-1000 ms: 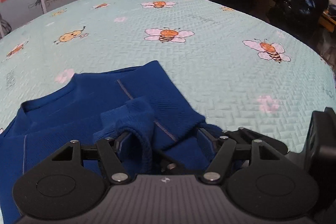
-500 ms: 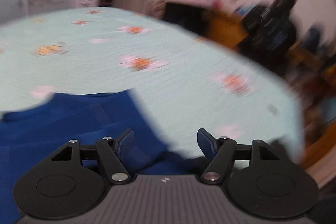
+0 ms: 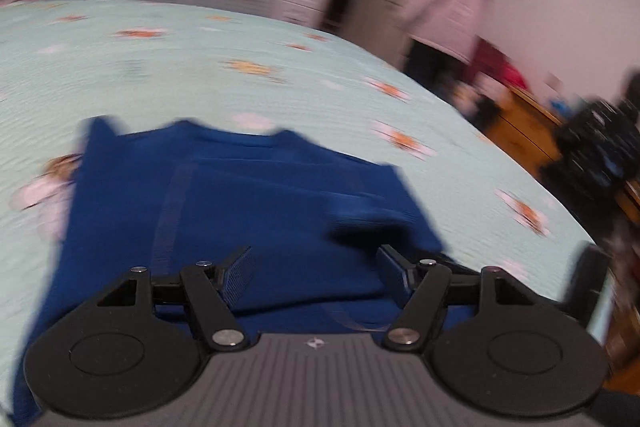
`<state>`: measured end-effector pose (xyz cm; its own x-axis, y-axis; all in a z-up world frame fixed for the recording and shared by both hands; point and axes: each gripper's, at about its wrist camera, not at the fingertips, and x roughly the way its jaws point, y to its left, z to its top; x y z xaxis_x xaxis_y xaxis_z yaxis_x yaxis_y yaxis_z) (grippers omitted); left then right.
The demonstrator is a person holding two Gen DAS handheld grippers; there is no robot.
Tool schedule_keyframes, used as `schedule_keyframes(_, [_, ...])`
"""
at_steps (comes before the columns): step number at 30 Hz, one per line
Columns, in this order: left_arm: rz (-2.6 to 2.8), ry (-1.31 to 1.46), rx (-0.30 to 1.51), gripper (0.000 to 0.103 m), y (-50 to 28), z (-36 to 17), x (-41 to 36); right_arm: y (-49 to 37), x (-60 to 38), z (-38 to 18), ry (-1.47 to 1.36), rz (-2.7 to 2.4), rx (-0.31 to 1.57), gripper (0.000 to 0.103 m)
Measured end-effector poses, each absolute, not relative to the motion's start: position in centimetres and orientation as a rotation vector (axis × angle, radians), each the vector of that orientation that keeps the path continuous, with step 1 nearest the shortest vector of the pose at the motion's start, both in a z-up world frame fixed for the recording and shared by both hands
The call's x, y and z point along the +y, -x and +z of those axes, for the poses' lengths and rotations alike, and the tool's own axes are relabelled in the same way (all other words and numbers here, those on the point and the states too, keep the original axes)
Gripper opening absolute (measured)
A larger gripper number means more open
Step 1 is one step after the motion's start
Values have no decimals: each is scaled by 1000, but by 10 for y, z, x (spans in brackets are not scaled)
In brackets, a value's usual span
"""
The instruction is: Fold clothes
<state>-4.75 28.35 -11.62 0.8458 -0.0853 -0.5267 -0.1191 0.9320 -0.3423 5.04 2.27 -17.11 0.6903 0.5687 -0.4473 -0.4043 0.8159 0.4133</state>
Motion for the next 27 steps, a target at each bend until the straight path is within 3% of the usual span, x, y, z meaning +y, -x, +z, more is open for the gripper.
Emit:
schedule_keyframes(9, [137,586,531,71,98,-161,338,-23,24,-144,-236,484,492,74])
schedule_keyframes(14, [101,721,461,71,115,-184,361,10,81,-109,23,574,326,76])
schedule_keyframes(19, [96,717,458,71,117,-176,358,4,156,-135,397,572,363,76])
schedule_keyframes(21, [90,707,457,71,118,-175,356,-4,175,-150,522,501,364,66])
schedule_keyframes(23, [91,693,459,71,119,-174,355,-18,167,-148,491,429,383,26])
schedule_keyframes(24, [91,685,460,72,120,-173,354,-24,160,-144,457,396,396,19])
schedule_keyframes(27, [84,693,459,72,122,-174,354,-33,108,-120,174,322,407,15])
